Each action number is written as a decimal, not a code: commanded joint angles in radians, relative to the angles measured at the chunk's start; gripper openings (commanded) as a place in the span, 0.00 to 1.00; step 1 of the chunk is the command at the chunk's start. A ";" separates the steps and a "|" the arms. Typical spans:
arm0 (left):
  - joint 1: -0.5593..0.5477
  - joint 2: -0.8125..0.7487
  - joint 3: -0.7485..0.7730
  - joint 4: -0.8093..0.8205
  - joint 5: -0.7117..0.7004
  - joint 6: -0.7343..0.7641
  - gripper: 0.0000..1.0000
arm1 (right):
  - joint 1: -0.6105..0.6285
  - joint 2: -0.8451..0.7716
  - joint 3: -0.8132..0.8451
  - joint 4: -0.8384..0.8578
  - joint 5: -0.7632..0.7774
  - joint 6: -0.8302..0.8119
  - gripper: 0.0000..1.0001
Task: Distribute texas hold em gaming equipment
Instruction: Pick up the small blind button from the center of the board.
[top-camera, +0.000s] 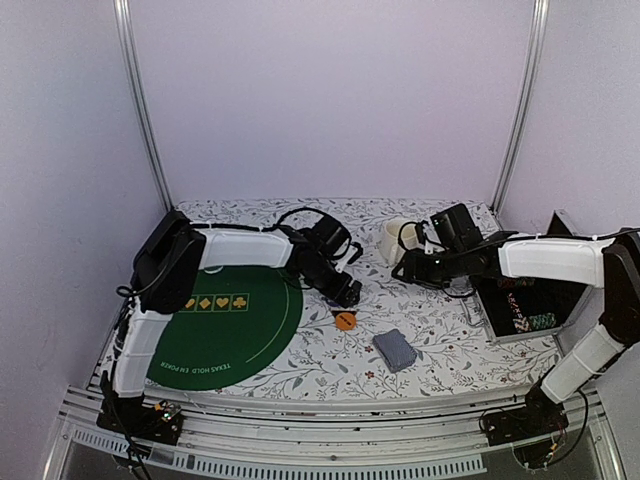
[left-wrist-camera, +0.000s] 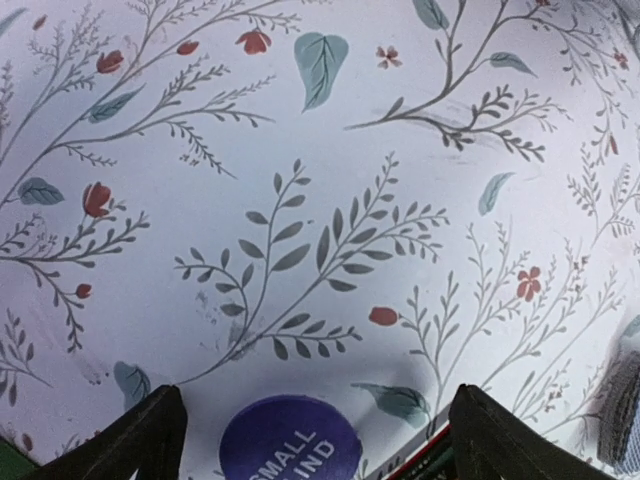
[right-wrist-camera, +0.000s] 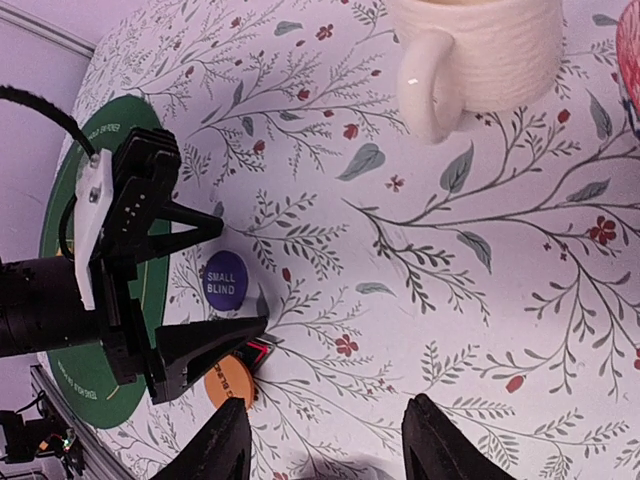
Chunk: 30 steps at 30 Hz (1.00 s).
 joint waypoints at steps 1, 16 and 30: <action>-0.033 0.101 0.104 -0.197 -0.136 0.051 0.93 | 0.001 -0.075 -0.069 -0.027 0.049 -0.017 0.54; -0.050 0.091 0.081 -0.303 -0.224 0.066 0.78 | 0.001 -0.155 -0.143 -0.027 0.073 -0.011 0.54; -0.045 0.060 0.038 -0.317 -0.231 0.065 0.67 | 0.001 -0.186 -0.169 -0.030 0.084 -0.011 0.54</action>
